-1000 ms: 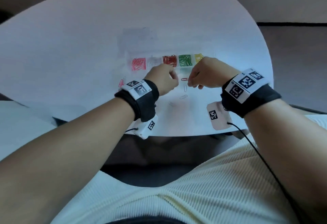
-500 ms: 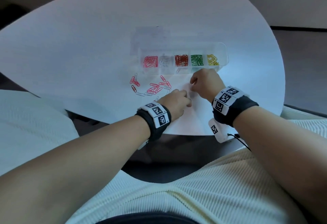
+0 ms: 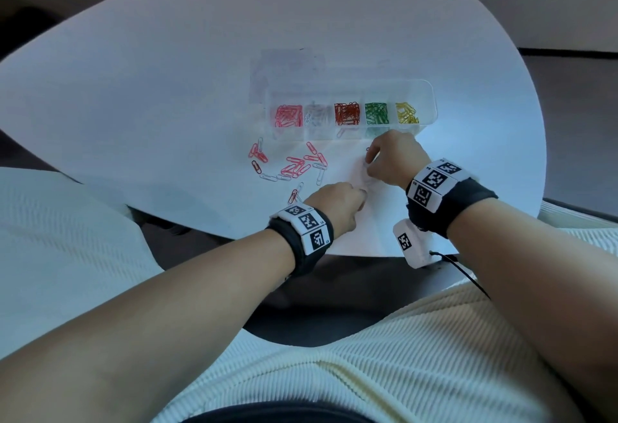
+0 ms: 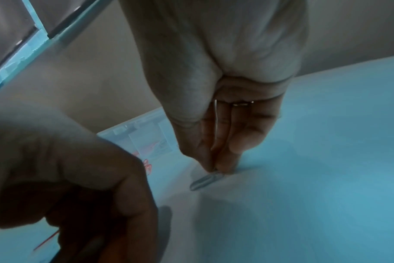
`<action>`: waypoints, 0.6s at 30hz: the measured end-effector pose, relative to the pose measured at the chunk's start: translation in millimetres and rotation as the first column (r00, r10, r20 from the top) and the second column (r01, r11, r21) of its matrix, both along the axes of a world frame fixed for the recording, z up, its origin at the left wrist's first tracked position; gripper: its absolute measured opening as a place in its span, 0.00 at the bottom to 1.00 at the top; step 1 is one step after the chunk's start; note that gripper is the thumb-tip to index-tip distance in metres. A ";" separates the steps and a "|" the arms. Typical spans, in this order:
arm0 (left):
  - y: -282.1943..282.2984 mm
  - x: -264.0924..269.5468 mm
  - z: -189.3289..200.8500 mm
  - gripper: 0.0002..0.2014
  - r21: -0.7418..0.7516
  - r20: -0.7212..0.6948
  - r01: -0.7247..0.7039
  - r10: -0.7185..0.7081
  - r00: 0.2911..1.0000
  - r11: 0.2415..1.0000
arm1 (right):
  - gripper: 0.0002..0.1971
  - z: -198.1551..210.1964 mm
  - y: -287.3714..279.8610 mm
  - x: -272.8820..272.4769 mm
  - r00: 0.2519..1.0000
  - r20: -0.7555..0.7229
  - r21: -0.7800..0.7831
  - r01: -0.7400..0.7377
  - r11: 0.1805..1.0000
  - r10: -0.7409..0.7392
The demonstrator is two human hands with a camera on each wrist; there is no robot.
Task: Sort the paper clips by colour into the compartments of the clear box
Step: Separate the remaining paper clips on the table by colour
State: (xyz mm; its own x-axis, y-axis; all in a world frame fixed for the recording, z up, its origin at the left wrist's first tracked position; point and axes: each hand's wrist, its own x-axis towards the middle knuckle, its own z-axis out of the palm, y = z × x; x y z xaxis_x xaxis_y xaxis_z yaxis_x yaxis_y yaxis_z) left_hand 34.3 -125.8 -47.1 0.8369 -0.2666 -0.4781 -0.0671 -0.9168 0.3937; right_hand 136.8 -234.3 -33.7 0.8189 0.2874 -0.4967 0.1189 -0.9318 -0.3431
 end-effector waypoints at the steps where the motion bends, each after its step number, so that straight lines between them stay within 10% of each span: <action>1: -0.2 -1.4 -0.3 0.12 0.004 0.002 -0.002 0.002 1.000 1.000 | 0.06 0.1 0.0 -1.1 0.999 -0.034 0.024 0.032 0.999 -0.031; 8: 14.5 -6.6 -3.1 0.11 -0.071 0.052 -0.078 0.081 0.995 0.994 | 0.12 20.8 7.0 4.6 0.815 -0.451 0.315 0.526 0.790 -0.363; 11: 33.0 -8.6 3.1 0.09 -0.264 0.060 -0.271 0.296 0.953 0.926 | 0.14 26.7 3.1 7.4 0.820 -0.496 0.360 0.494 0.791 -0.286; 16: 75.4 3.9 12.1 0.16 -0.542 -0.278 -0.756 0.771 0.573 0.367 | 0.05 20.8 -2.2 10.7 0.960 -0.266 0.015 -0.087 0.996 0.088; 18: 87.9 8.5 18.1 0.19 -0.559 -0.320 -0.779 0.792 0.519 0.284 | 0.07 15.9 -8.0 8.7 0.960 -0.170 -0.066 -0.238 0.969 0.224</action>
State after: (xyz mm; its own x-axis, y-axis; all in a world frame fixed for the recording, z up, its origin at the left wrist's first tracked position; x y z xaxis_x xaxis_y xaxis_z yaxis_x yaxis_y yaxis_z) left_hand 42.7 -37.9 -29.0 0.8106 0.3293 -0.4841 0.5402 -0.1016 0.8354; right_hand 145.6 -242.3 -17.8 0.6427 0.4104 -0.6469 0.2846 -0.9119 -0.2957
